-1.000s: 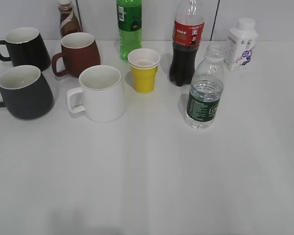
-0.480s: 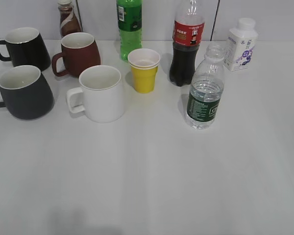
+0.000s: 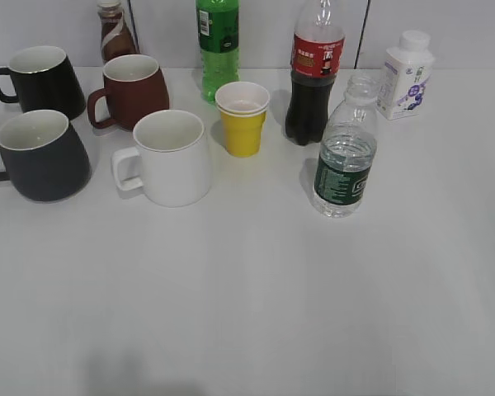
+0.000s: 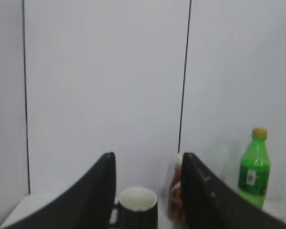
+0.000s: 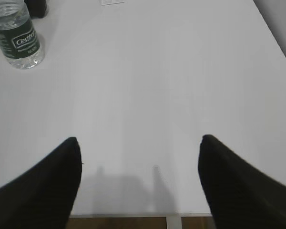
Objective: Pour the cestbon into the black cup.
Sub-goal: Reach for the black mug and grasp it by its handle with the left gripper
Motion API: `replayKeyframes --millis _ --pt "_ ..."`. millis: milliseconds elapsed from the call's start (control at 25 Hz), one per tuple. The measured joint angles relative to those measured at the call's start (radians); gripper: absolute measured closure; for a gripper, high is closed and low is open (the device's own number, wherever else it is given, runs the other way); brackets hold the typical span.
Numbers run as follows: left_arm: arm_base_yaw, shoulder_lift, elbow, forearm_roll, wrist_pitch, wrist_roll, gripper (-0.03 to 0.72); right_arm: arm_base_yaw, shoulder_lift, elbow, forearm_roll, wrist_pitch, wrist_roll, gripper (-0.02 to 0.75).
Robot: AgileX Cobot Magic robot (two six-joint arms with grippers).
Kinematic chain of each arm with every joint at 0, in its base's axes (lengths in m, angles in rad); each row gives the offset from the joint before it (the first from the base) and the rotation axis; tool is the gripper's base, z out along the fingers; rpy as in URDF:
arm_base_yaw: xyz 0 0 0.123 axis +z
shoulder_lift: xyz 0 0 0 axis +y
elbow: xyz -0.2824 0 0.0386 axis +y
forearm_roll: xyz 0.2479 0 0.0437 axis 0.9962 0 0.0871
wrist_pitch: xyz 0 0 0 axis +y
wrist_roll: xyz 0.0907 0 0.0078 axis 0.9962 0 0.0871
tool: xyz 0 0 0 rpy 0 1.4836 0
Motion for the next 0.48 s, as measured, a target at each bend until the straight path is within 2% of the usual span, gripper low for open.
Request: replayKeyframes --millis 200,480 --pt "0.0 0.314 0.012 0.037 -0.105 0.0 0.347 0.0 0.0 0.0 0.001 0.0 0.0 0.165" --pt "0.014 0.718 0.014 0.044 -0.394 0.0 0.347 0.0 0.0 0.0 0.001 0.0 0.0 0.165"
